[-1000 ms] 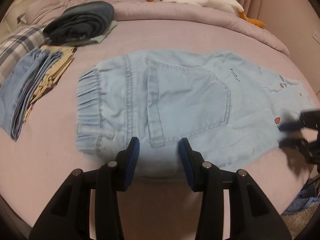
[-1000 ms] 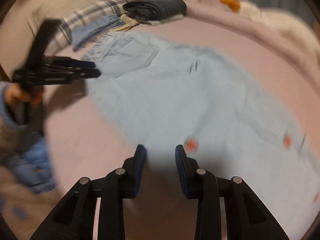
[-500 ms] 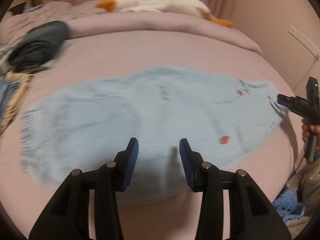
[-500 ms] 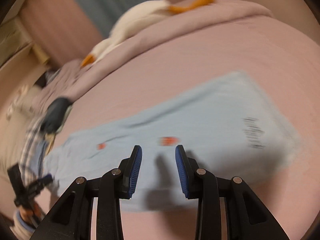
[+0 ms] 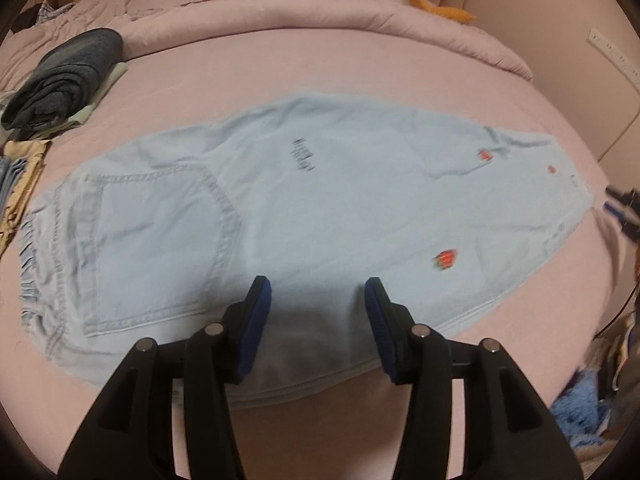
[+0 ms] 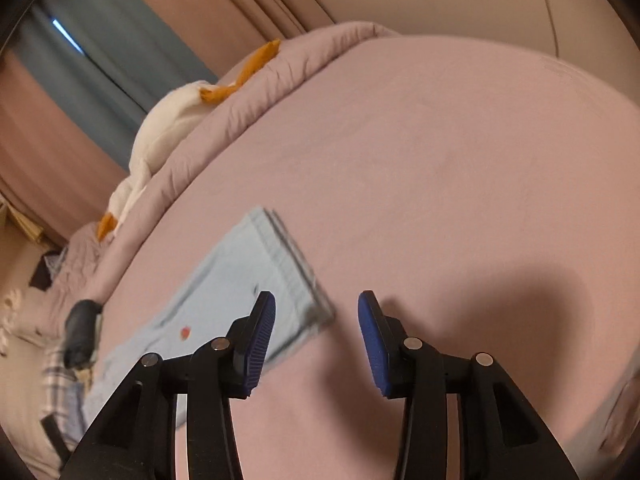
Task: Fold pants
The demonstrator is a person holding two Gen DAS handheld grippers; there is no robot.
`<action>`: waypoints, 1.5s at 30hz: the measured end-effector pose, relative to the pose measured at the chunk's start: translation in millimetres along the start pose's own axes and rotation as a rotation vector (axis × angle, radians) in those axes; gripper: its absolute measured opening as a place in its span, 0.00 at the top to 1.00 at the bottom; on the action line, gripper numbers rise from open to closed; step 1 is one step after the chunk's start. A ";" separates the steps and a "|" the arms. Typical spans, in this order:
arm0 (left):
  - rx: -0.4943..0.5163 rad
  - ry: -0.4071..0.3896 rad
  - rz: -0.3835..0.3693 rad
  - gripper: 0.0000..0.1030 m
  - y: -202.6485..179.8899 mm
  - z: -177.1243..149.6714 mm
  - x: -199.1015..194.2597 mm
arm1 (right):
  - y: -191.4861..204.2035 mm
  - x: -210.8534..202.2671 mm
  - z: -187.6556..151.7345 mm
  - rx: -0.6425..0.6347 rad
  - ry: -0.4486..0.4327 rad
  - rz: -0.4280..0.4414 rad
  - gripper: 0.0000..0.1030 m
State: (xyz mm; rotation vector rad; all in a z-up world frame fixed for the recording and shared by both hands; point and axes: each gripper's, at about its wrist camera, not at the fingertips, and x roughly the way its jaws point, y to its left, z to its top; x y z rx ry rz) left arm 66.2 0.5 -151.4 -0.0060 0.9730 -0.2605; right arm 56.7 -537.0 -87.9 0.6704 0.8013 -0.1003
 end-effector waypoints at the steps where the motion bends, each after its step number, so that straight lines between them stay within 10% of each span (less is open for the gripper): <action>1: -0.004 -0.002 -0.025 0.53 -4.5 4.0 0.3 | -5.2 -1.0 -4.4 0.018 0.022 0.023 0.59; 6: -0.025 0.009 -0.149 0.52 -29.6 16.2 10.4 | -10.3 22.2 -26.2 0.111 0.097 0.105 0.59; 15: -0.103 0.058 -0.240 0.49 -58.5 24.1 38.3 | -10.6 31.1 -18.5 0.096 -0.025 0.113 0.60; 20: -0.103 0.060 -0.258 0.48 -51.7 24.2 35.4 | -17.7 31.0 -11.6 0.153 -0.048 0.125 0.91; 30: -0.197 0.040 -0.484 0.39 -68.8 48.1 24.7 | 116.8 -16.7 -28.8 -0.396 -0.164 0.153 0.93; 45: -0.519 0.159 -0.813 0.26 -89.5 59.4 80.7 | 210.4 22.9 -150.9 -0.853 0.008 0.209 0.93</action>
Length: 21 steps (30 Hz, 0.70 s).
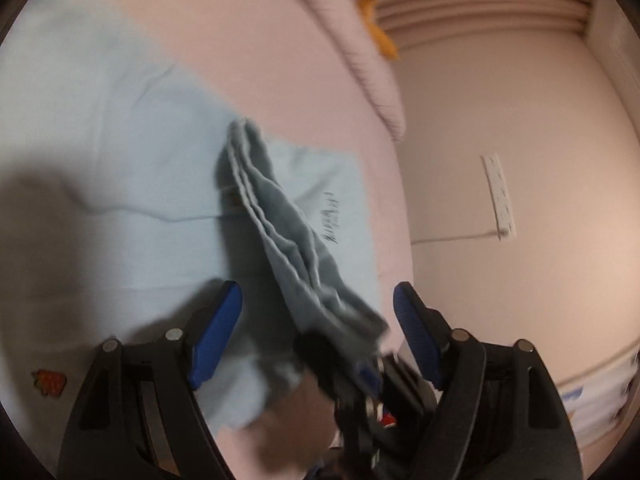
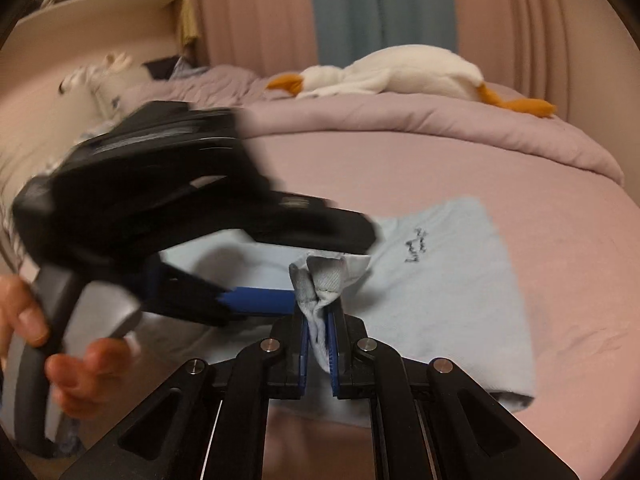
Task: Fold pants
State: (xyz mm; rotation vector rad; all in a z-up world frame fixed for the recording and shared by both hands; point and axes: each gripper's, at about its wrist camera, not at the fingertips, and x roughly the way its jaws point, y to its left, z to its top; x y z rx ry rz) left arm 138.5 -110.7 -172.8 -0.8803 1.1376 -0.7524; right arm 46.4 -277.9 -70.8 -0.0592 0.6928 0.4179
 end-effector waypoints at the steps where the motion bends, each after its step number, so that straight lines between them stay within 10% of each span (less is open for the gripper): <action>1: -0.020 -0.001 -0.001 0.32 3.6 0.5 1.8 | 1.4 1.2 -0.2 -0.005 0.003 0.002 0.93; 9: 0.079 -0.061 0.039 0.87 -10.1 7.7 -26.9 | 23.0 -0.8 12.2 -0.086 0.003 0.014 0.93; 21: 0.167 -0.223 0.202 0.87 13.4 7.2 -121.5 | 91.3 36.4 30.8 -0.207 0.006 0.149 0.93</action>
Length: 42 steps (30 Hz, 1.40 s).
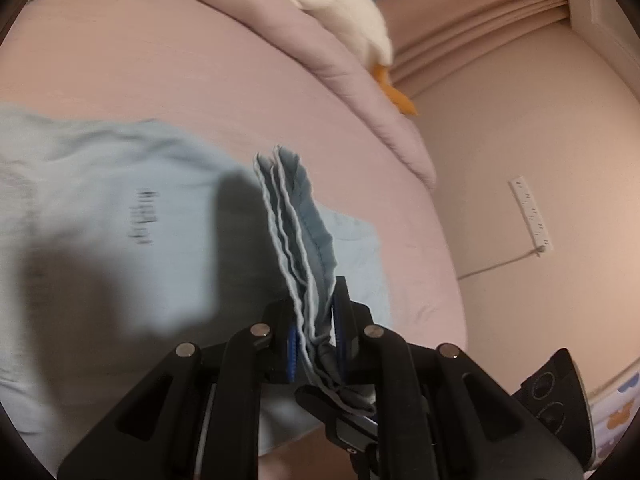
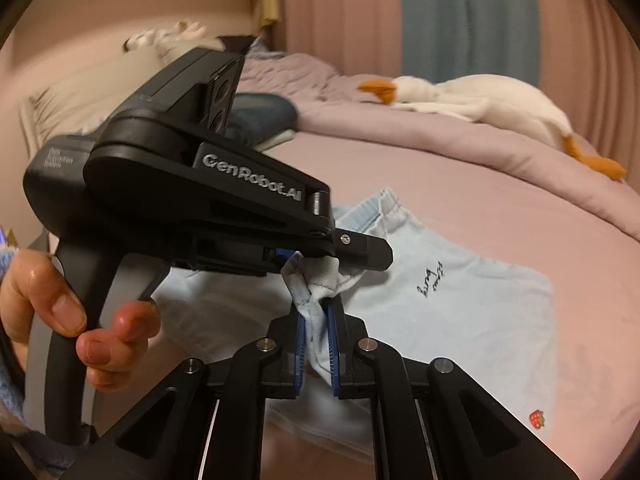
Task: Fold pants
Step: 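Fold the leg over onto the other leg with the right tool while the left tool holds the waist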
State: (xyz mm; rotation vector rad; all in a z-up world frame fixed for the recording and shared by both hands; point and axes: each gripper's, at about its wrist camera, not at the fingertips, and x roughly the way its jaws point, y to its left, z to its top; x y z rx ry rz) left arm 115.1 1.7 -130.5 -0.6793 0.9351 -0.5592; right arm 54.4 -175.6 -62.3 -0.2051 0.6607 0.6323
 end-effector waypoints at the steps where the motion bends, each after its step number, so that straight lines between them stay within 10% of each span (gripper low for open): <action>1: -0.005 0.001 0.029 0.89 6.6 -1.2 -1.5 | 5.4 5.3 -2.1 -0.012 0.017 0.004 0.93; 4: -0.024 0.014 0.085 0.90 23.3 -4.7 2.0 | 13.9 20.9 -8.6 -0.022 0.070 0.031 0.92; 7: -0.048 0.015 0.167 0.85 38.1 -8.7 0.9 | 13.2 36.1 -16.0 0.010 0.164 0.075 0.62; 10: -0.069 -0.005 0.181 0.79 44.4 -5.0 -9.9 | 10.1 23.1 -17.3 0.027 0.153 0.107 0.55; 18: 0.045 -0.053 0.118 0.72 1.4 2.8 -19.3 | -58.6 -42.4 -14.7 0.233 0.043 0.062 0.55; 30: 0.113 0.053 0.259 1.00 19.1 -31.4 16.1 | -94.0 -25.5 -40.2 0.317 0.274 -0.157 0.75; 42: 0.100 0.048 0.188 0.99 24.0 -37.5 4.7 | -45.3 96.0 41.7 0.234 0.324 0.137 0.81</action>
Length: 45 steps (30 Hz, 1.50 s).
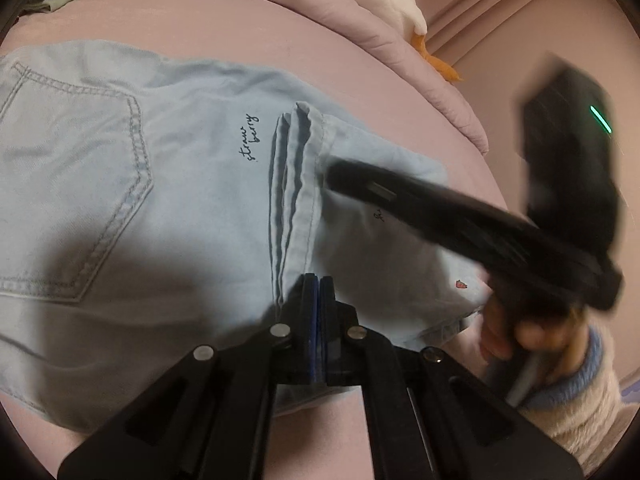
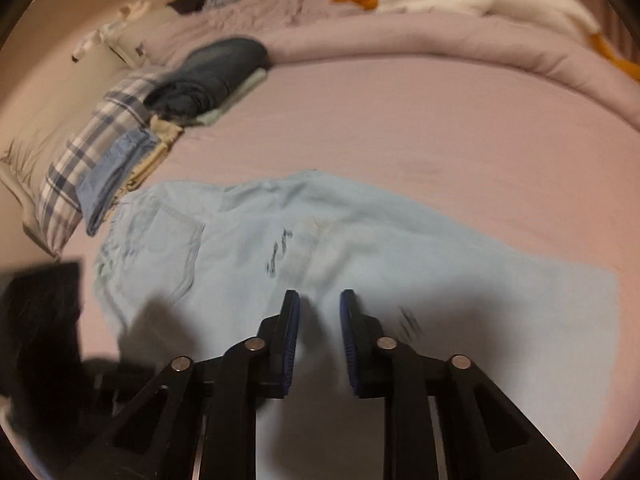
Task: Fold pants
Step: 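Fold the leg over onto the other leg with the right tool while the left tool holds the waist, then grasp the waistband with the left tool and lift it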
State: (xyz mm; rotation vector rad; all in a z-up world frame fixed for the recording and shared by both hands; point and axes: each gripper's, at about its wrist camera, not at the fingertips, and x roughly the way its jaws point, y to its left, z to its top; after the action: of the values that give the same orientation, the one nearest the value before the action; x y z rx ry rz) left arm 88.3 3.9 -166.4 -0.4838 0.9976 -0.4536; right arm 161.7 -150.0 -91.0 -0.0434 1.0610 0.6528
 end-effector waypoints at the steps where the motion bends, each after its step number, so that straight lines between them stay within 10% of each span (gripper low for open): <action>1: 0.003 0.000 0.001 1.00 0.3 -0.6 -0.6 | -1.0 4.3 -1.5 0.006 0.016 -0.022 0.83; 10: 0.008 0.002 -0.004 1.00 2.4 -3.9 -8.3 | -6.5 6.7 4.6 0.091 -0.007 -0.011 0.87; 18: 0.016 0.004 0.027 0.99 -8.4 2.6 -3.1 | -28.2 -77.2 -44.5 0.073 -0.121 -0.178 0.87; 24: 0.048 0.000 0.067 0.99 -14.6 3.1 0.6 | -71.3 -98.7 -106.4 0.166 -0.037 -0.325 0.87; 33: 0.086 -0.008 0.114 0.99 -18.7 3.3 -1.7 | -69.9 -124.7 -136.5 0.193 -0.059 -0.298 0.86; 36: 0.126 -0.040 0.155 0.80 -24.2 -1.6 -16.4 | -67.1 -134.7 -139.3 0.197 -0.083 -0.294 0.86; 38: 0.132 -0.058 0.201 0.45 -23.8 -5.5 -24.3 | -64.1 -138.6 -142.7 0.200 -0.110 -0.282 0.86; 45: 0.125 -0.124 0.285 0.44 -12.5 -14.5 -60.7 | -35.1 -134.2 -124.3 0.160 -0.169 -0.193 0.84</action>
State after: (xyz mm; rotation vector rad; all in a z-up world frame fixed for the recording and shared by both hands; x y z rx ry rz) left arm 45.5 25.7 -124.6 -0.2486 0.8955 -0.2255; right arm 38.2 -284.2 -53.4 0.0475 0.9294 0.3889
